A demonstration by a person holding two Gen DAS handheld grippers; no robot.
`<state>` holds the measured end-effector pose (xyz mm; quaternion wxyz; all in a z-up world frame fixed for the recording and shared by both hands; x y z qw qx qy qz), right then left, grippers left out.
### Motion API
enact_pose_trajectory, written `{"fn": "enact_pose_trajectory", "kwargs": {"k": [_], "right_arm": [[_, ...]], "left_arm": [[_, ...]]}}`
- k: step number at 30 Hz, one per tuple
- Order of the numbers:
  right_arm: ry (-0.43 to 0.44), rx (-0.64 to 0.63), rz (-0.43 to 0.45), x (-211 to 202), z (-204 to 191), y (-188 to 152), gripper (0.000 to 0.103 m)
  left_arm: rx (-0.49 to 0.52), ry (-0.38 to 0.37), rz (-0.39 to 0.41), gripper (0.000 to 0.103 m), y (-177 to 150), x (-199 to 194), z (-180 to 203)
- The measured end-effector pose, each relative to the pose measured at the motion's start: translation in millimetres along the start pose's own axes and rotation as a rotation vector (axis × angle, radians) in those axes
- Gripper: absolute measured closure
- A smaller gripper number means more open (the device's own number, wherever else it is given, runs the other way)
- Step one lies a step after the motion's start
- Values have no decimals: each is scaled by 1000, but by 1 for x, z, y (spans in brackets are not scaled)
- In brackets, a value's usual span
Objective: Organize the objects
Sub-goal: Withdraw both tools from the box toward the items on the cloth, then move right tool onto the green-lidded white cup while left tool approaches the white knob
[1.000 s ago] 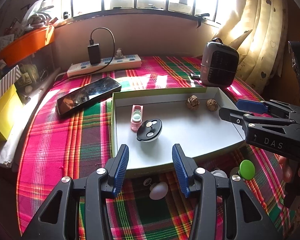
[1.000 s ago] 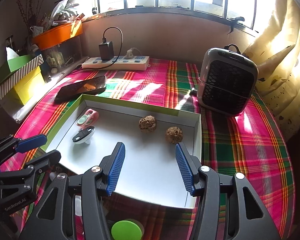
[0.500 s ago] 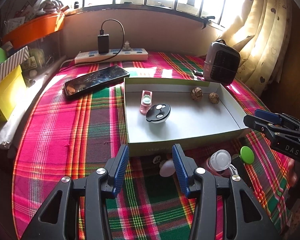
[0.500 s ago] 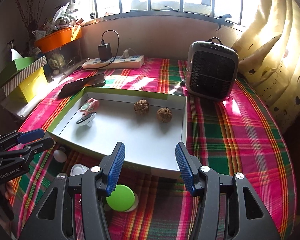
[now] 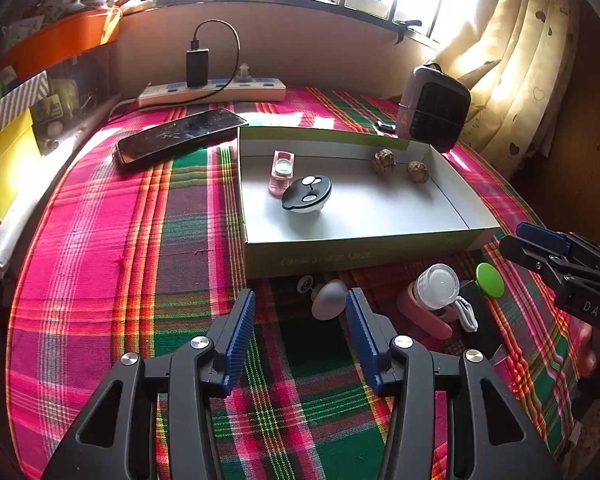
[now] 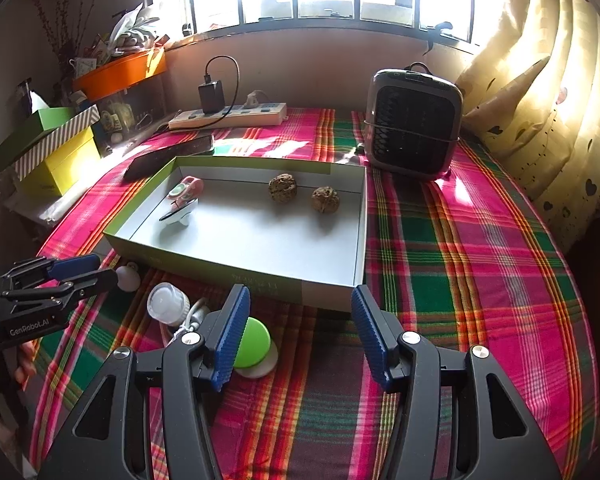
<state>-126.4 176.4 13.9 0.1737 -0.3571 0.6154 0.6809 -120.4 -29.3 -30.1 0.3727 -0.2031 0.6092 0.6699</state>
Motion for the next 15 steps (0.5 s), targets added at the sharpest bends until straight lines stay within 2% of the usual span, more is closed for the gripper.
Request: {"fn": "enact_pose_trajectory", "kwargs": {"k": [10, 15], "right_arm": [[54, 7, -16, 0, -7, -12, 49], [65, -10, -30, 5, -15, -14, 48]], "left_arm": [[26, 9, -48, 57, -2, 18, 7], [23, 7, -44, 57, -2, 19, 6]]}}
Point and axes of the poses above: each gripper's, at about its wrist camera, not at the fingertips, and x roughly the way its jaws point, z to its right, y to its top, the point moved 7 cm from there along x, roughly the way its jaws point, and after that the axes turned 1 degree about -y, right-handed, at the moved point
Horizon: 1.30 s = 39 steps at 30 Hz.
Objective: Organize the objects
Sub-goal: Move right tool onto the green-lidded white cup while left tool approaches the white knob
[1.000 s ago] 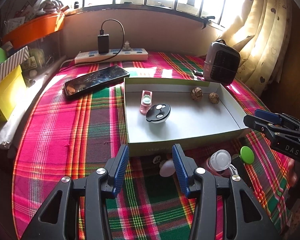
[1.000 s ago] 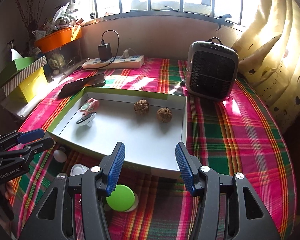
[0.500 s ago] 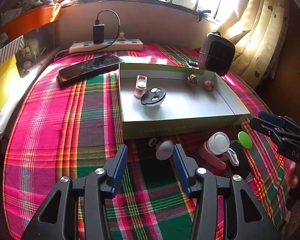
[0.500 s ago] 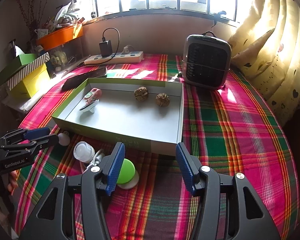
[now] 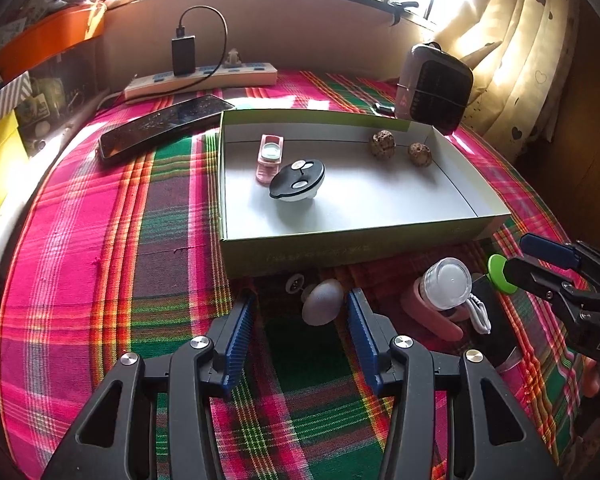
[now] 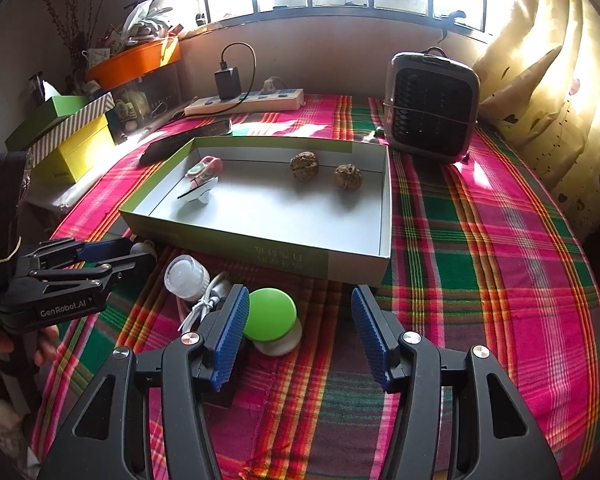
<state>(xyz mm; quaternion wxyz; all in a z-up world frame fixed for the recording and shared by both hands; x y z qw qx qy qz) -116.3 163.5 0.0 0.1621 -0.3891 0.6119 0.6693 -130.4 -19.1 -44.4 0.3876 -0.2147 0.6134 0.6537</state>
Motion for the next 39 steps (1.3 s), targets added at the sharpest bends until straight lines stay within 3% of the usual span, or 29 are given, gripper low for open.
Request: {"fn": "enact_pose_trajectory", "kwargs": {"k": [19, 27, 39], "right_arm": [[-52, -28, -4, 2, -2, -4, 41], [-35, -34, -15, 4, -7, -5, 41], [-110, -26, 16, -6, 6, -2, 41]], "left_arm": [[3, 1, 9, 57, -1, 0, 0], [3, 0, 10, 57, -1, 0, 0], [1, -2, 10, 57, -1, -1, -1]]}}
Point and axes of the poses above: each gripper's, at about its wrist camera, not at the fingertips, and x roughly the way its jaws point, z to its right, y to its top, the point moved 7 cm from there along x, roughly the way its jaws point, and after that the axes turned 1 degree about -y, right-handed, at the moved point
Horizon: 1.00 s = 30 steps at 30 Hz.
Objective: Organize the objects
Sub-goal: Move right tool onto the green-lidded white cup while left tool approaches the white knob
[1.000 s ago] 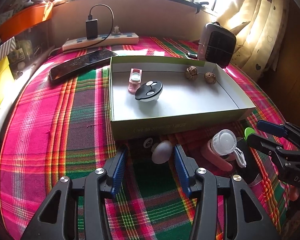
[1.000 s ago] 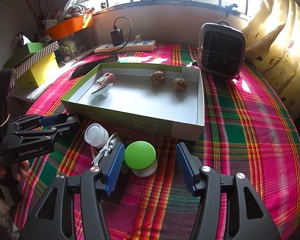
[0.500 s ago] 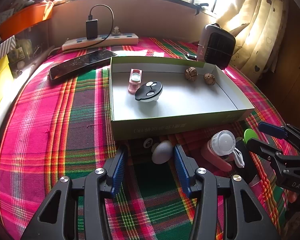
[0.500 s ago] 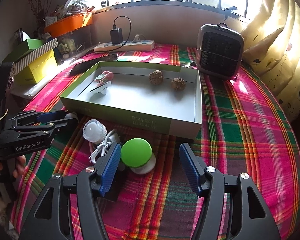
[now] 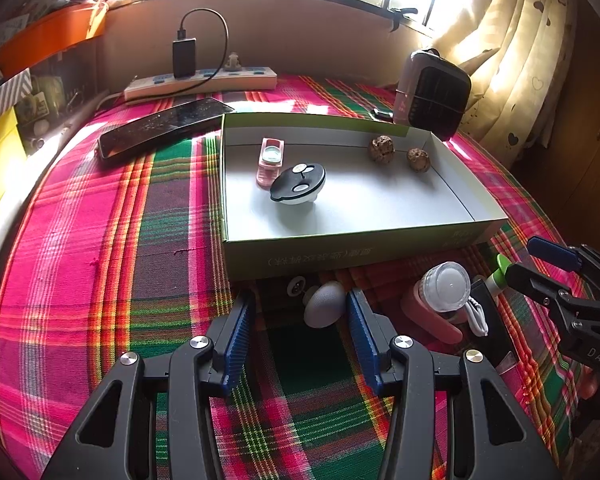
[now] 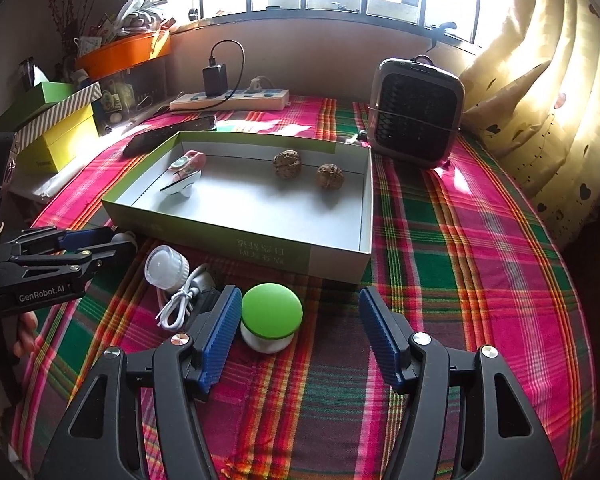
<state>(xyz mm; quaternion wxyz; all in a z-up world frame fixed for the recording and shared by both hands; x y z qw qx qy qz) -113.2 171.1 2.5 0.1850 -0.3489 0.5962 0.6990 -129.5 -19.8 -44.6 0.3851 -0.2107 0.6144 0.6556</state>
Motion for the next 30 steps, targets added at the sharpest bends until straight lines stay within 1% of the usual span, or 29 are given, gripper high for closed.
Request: {"fn": "enact_pose_trajectory", "kwargs": {"k": [8, 13, 19, 22, 25, 30], "right_arm": [[26, -20, -38, 8, -8, -7, 41], [24, -2, -59, 15, -5, -10, 41], [20, 9, -62, 18, -2, -12, 41], [2, 19, -65, 20, 3, -13, 41], [13, 36, -69, 22, 6, -13, 41], [34, 29, -81, 26, 2, -10, 41]], "left_arm": [[-1, -1, 0, 57, 0, 0, 0], [-1, -1, 0, 57, 1, 0, 0], [-2, -2, 0, 57, 1, 0, 1], [-1, -1, 0, 57, 1, 0, -1], [-1, 1, 0, 57, 1, 0, -1], [3, 12, -3, 57, 3, 2, 3]]}}
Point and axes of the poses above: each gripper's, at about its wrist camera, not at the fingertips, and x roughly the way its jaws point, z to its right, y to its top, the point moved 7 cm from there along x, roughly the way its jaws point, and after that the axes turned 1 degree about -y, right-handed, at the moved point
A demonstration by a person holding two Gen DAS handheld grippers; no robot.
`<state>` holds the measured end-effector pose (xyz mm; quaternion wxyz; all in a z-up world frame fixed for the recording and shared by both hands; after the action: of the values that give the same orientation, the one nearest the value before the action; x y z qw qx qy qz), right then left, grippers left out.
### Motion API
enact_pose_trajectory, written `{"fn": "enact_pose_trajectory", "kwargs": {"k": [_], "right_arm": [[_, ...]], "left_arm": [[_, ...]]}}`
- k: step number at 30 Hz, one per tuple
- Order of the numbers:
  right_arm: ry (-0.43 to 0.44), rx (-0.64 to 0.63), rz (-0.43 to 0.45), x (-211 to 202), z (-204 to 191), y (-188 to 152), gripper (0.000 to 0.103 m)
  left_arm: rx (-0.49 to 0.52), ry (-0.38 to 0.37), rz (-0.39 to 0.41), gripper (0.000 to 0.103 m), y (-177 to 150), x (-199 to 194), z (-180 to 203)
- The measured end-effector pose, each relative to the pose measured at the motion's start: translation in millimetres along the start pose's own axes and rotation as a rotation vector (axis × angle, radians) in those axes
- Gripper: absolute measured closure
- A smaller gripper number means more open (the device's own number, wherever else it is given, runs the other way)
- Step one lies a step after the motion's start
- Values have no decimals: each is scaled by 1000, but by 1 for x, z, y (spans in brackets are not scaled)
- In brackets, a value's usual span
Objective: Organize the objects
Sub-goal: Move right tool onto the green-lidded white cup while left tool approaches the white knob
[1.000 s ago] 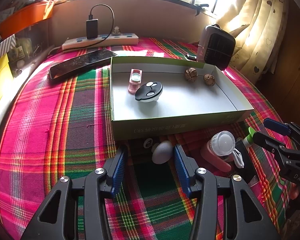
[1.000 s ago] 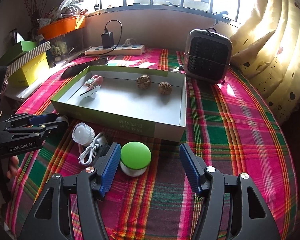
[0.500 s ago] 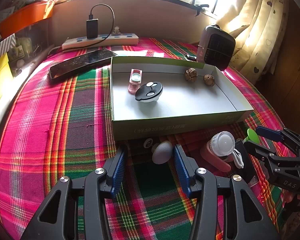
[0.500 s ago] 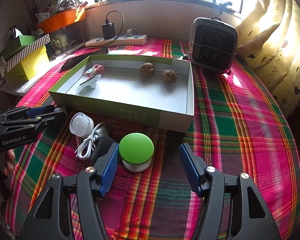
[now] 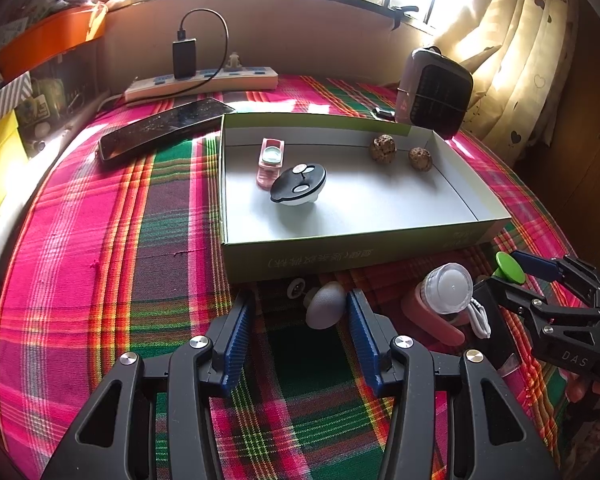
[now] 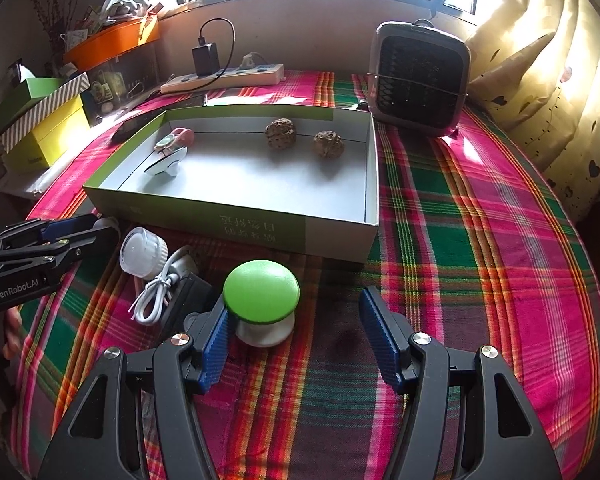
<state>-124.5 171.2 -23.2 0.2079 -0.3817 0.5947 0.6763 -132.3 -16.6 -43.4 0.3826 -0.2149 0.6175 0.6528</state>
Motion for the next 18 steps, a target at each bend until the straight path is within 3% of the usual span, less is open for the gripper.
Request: {"fn": "enact_pose_trajectory", "kwargs": {"k": [10, 18], "right_arm": [[25, 13, -24, 7, 1, 1, 41], [40, 28, -20, 7, 4, 1, 43]], "left_arm": [[18, 30, -3, 57, 4, 5, 3], [-19, 11, 6, 57, 5, 6, 2]]}}
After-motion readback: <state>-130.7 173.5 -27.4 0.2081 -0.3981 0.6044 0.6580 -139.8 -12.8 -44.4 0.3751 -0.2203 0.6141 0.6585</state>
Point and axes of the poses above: each gripper's, at about its wrist camera, not at the fingertips, and x roughly the way its jaws point, z to its right, y to its top, the point moved 7 cm from there along x, roughly the way its jaws point, and after that the axes turned 1 degree about -y, right-handed, at the moved point
